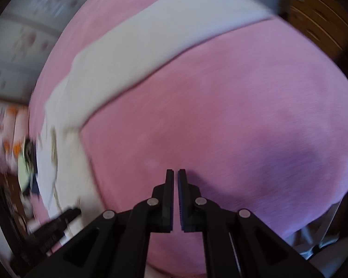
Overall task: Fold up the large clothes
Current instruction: 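Grasp the other sleeve cuff with the right tool and lift it, then fold the held sleeve across the cardigan body with the right tool, then grasp the braided front edge with the left tool and fold it inward, then release the front edge with the left tool and smooth the folded side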
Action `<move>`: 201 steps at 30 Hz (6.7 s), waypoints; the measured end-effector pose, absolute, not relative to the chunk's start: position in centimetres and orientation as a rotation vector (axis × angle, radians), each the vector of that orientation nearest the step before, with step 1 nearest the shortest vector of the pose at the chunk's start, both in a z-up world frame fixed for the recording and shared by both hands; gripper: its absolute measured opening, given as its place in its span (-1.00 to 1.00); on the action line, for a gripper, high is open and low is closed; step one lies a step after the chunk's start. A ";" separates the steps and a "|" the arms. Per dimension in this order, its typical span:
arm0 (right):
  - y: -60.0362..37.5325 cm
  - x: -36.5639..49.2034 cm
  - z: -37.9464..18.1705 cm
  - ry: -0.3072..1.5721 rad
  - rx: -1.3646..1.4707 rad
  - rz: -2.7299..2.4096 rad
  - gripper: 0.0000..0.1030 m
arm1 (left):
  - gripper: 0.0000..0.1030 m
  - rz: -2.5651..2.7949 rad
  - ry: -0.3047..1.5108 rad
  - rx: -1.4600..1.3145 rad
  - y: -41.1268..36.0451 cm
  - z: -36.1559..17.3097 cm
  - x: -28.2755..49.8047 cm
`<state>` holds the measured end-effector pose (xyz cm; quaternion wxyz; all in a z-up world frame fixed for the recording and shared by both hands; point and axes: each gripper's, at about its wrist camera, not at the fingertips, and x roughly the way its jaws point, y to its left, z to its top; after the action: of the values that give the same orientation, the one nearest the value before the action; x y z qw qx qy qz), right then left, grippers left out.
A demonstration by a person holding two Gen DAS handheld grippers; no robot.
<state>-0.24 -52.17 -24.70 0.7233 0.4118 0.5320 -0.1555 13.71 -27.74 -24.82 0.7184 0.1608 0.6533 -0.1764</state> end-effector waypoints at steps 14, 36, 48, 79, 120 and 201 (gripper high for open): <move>-66.2 0.6 -28.1 0.774 1.334 -0.560 -0.83 | -0.17 -0.600 1.349 0.496 -37.7 -22.6 13.3; -65.7 2.8 -23.1 0.534 1.257 -0.719 -0.90 | -0.16 -0.488 1.374 0.339 -29.2 -21.6 16.0; -54.3 9.2 -10.0 0.391 0.914 -0.561 -0.90 | -0.15 -0.402 1.374 0.173 -16.9 -20.8 20.1; -10.0 24.3 -20.7 0.977 0.359 -0.065 -0.81 | -0.08 -0.250 1.356 0.031 13.8 -20.9 26.3; -21.9 17.0 -19.5 1.153 0.453 0.199 -0.45 | -0.80 -0.208 1.256 -0.334 -0.7 -25.0 33.2; -35.9 34.9 -23.7 0.968 0.383 -0.025 -1.00 | -0.64 0.053 1.197 -0.064 -3.5 -26.4 41.6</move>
<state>34.88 -35.92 -23.72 0.8675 0.1829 0.4625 -0.0117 41.62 -3.47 -26.37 0.8255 -0.0301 0.5631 0.0249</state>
